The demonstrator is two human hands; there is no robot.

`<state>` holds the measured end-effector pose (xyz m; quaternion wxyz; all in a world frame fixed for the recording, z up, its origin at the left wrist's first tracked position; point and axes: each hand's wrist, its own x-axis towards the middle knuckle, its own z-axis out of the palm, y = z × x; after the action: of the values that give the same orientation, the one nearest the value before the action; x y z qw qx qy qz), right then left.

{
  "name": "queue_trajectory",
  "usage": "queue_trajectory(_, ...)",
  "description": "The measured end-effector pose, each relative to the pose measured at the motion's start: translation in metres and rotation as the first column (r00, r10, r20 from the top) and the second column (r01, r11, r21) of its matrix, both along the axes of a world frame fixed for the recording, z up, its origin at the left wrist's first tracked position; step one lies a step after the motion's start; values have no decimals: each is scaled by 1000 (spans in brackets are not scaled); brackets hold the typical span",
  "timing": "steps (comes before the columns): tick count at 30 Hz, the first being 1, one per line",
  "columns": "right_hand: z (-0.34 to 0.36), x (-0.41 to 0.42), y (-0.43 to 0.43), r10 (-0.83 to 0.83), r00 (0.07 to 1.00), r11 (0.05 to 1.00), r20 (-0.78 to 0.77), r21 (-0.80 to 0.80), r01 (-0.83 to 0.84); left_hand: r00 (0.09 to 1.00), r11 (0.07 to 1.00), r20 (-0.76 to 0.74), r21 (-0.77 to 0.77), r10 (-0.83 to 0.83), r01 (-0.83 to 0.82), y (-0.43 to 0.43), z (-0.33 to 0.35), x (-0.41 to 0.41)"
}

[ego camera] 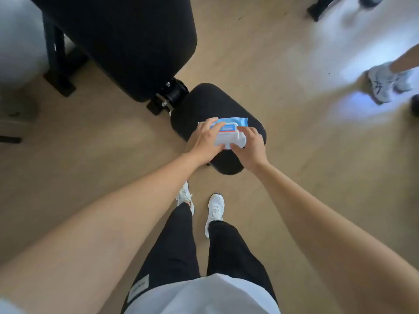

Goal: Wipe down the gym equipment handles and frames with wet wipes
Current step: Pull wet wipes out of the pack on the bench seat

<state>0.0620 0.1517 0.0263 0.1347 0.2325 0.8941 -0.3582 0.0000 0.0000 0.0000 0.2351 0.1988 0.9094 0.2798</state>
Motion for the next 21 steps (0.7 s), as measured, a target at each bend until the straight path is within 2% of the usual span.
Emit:
queue_trajectory(5, -12, -15, 0, -14, 997, 1000, 73, 19, 13, 990, 997, -134, -78, -40, 29, -5, -9, -17)
queue_trajectory(8, -17, -18, 1, -24, 998, 999, 61, 28, 22, 989, 997, -143, -71, -25, 15, -2, -9, -21)
queue_trajectory(14, -25, -21, 5, -45, 999, 998, 23, 49, 43, 998, 997, 30, -57, -52, 54, -3, -6, -39)
queue_trajectory(16, -27, -17, 7, -31, 999, 998, 28, 58, 29, 999, 999, 45, -40, -4, 6, -1, -2, -46)
queue_trajectory(21, -27, -12, 11, -42, 999, 999, 25, 3, 42, 966, 968, 60, 18, 250, -251, 8, 3, -56)
